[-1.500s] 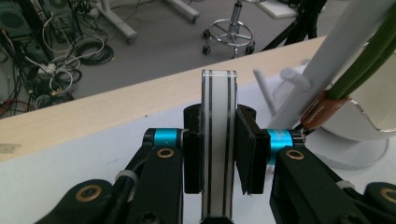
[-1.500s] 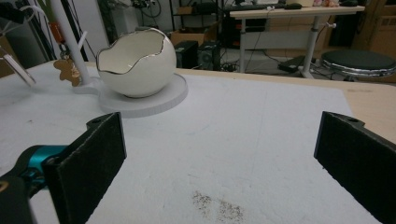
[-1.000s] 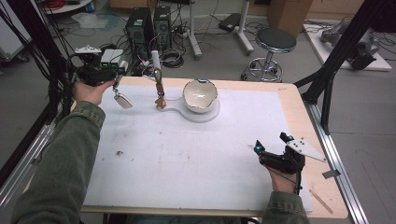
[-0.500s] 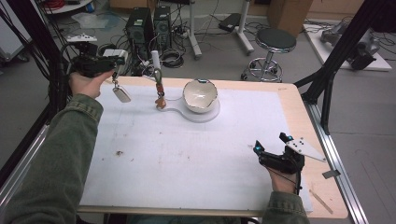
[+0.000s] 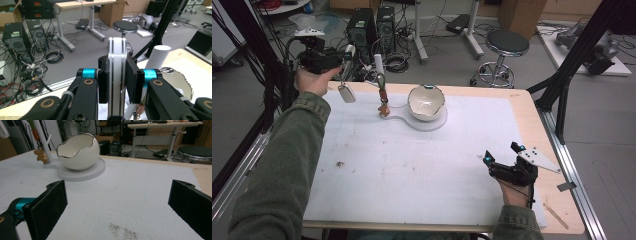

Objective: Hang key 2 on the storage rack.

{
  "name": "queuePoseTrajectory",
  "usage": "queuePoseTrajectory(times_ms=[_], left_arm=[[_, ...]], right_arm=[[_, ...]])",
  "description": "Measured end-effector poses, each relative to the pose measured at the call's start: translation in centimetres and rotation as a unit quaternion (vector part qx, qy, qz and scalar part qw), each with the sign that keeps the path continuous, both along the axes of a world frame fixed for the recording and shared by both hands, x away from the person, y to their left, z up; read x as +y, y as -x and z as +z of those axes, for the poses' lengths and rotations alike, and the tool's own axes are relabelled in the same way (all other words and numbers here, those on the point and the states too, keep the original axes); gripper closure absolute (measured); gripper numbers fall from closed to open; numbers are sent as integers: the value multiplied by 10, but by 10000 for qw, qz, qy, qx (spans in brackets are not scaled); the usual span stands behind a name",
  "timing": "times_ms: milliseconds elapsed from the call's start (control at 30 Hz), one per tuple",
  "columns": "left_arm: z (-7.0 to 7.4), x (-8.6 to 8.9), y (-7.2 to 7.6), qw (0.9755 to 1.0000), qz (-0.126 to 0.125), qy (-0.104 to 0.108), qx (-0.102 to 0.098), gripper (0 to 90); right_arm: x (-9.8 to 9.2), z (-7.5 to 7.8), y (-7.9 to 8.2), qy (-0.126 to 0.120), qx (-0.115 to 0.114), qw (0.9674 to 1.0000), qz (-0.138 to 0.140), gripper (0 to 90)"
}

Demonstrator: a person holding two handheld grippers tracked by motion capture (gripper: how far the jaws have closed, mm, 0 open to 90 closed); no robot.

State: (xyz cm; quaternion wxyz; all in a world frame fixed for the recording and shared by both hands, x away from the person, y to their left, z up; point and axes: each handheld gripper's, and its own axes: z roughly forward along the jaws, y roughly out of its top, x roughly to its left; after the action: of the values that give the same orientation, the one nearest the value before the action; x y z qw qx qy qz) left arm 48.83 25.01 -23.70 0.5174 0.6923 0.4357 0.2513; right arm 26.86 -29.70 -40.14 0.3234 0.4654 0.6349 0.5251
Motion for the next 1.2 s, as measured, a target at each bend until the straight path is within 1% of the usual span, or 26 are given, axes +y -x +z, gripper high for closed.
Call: queuePoseTrajectory(times_ms=[67, 133, 200, 267, 367, 433, 533, 667, 733, 800, 900, 967, 1033, 1200], left_arm=[[-2, -3, -4, 10000, -2, -2, -1, 743], [-4, -6, -7, 10000, -22, -53, 10, 743], [-8, -10, -11, 9999, -67, -112, -85, 743], [-12, -14, -15, 9999, -105, -65, -114, 742], [-16, -19, -19, 9999, -126, -18, -99, 742], [-18, -22, -22, 9998, -148, -72, -85, 743], [-21, -27, -26, 9999, -105, -73, -102, 743], [-23, -29, -32, 9999, -69, -51, -59, 743], [-25, -30, -35, 10000, -37, 20, -83, 743], [-27, -29, -37, 10000, -14, 37, -43, 743], [-31, -29, -40, 10000, 15, -27, 0, 743], [-33, -30, -42, 10000, 43, -12, 4, 743], [-34, -31, -43, 10000, 51, 49, -6, 743], [-37, -34, -46, 10000, 50, 47, -5, 743]], right_arm=[[0, 0, 0, -11, 8, 10000, -10, 10], [-1, 0, 0, -18, 16, 10000, -9, 10], [-1, 0, 0, -17, 8, 10000, -1, 9], [-1, 0, 0, 8, -6, 10000, 12, 10], [0, 0, 0, 6, -7, 10000, 14, 10], [-1, 0, 0, -2, -6, 10000, 18, 9], [-1, 0, 0, -14, 1, 10000, 18, 10], [-1, 0, 0, -23, -11, 10000, 33, 10], [-1, 0, 0, -26, 10, 10000, 32, 10], [-1, 0, 0, -21, 4, 10000, 34, 10], [-1, 0, 0, -30, 12, 10000, 33, 9], [-1, 0, 0, -36, 27, 10000, 40, 9], [0, 0, 0, -29, 29, 10000, 39, 9], [-1, 0, 0, -41, 21, 10000, 43, 9]])
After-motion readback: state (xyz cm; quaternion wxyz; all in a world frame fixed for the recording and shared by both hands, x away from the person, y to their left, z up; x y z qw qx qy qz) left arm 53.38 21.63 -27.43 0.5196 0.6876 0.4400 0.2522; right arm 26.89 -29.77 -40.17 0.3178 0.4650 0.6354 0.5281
